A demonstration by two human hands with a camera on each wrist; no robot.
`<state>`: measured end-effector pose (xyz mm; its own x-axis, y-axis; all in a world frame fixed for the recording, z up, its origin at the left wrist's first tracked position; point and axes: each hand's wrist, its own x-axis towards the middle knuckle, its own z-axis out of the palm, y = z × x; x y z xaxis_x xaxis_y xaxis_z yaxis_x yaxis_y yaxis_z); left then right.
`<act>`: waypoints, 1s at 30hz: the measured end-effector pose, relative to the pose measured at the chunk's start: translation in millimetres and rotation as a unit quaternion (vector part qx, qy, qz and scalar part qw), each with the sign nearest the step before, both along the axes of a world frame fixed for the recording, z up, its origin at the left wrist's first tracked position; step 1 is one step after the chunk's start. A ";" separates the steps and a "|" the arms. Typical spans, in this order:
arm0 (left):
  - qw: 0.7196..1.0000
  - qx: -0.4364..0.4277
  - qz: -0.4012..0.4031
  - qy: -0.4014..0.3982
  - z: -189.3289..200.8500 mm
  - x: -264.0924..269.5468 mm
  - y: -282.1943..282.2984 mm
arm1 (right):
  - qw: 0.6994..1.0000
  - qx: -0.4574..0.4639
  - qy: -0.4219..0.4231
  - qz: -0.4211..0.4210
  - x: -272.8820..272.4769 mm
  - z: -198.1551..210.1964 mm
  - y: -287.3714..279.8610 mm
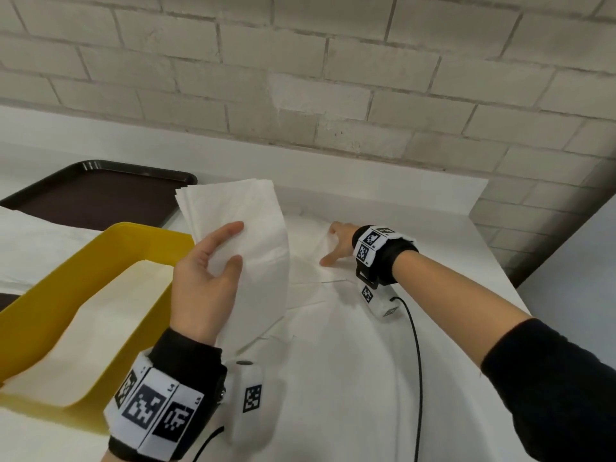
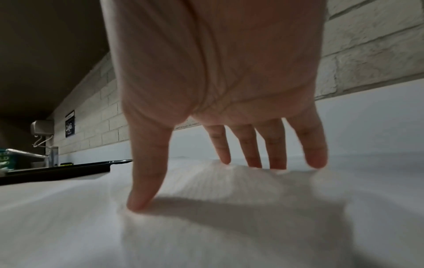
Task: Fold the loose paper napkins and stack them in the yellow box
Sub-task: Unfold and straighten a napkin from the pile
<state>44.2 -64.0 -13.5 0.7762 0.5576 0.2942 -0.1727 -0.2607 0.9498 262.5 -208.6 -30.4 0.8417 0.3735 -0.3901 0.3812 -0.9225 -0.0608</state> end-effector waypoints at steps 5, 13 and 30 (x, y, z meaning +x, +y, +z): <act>1.000 0.009 0.010 0.004 0.6 2.2 -2.0 | 0.999 -0.036 -0.001 -0.017 7.0 -2.4 0.6; 1.000 0.015 -0.004 0.011 -1.7 9.6 -6.9 | 0.998 0.049 0.017 -0.045 15.1 -9.4 -8.0; 0.996 -0.080 0.001 0.036 -1.0 15.1 -9.7 | 0.848 0.497 0.161 -0.087 -20.2 60.1 -29.7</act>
